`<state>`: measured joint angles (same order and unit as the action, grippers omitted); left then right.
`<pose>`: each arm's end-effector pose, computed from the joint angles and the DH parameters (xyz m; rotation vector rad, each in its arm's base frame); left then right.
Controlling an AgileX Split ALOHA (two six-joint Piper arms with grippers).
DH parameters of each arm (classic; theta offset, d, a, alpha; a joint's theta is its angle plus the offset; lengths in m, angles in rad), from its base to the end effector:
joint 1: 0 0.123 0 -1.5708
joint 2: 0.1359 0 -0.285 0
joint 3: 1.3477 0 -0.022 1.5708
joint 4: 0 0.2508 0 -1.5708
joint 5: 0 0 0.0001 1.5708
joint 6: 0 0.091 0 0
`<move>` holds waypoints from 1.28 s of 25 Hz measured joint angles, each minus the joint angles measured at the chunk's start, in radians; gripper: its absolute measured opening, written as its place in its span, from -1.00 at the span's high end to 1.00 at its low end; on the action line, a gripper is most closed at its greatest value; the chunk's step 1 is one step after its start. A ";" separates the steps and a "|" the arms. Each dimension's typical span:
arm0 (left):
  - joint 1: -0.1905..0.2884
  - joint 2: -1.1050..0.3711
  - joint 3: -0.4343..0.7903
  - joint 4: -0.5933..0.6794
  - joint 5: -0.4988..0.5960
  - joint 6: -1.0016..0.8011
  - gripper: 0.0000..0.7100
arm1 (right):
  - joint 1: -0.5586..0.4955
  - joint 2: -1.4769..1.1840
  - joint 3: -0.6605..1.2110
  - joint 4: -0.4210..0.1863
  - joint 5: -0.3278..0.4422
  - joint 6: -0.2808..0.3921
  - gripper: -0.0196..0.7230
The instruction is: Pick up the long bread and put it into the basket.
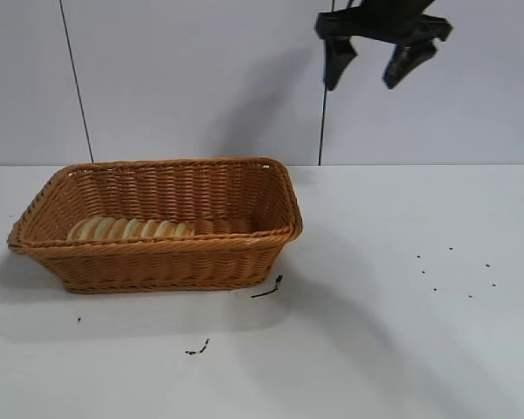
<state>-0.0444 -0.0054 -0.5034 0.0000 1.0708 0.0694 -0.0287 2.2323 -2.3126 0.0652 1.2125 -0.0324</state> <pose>-0.0065 0.0003 0.2774 0.1163 2.0423 0.0156 0.4931 -0.0086 0.3070 0.0036 2.6134 0.0663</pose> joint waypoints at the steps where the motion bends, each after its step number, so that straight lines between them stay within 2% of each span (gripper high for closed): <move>1: 0.000 0.000 0.000 0.000 0.000 0.000 -0.96 | -0.009 -0.010 0.000 0.000 0.000 0.001 -0.67; 5: 0.000 0.000 0.000 0.000 0.000 0.000 -0.96 | -0.019 -0.101 0.101 -0.009 -0.001 0.001 -0.67; 12: 0.000 0.000 0.000 0.000 0.000 0.000 -0.96 | -0.019 -0.451 0.551 -0.011 -0.001 -0.011 -0.67; 25: 0.000 0.000 0.000 0.000 0.000 0.000 -0.96 | -0.018 -1.284 1.413 -0.018 -0.015 -0.031 -0.67; 32: 0.000 0.000 0.000 0.000 0.000 0.000 -0.96 | -0.018 -1.828 1.677 -0.006 -0.051 -0.057 -0.67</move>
<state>-0.0444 -0.0054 -0.5034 0.0000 1.0708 0.0694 -0.0467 0.4040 -0.6359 0.0588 1.1614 -0.0896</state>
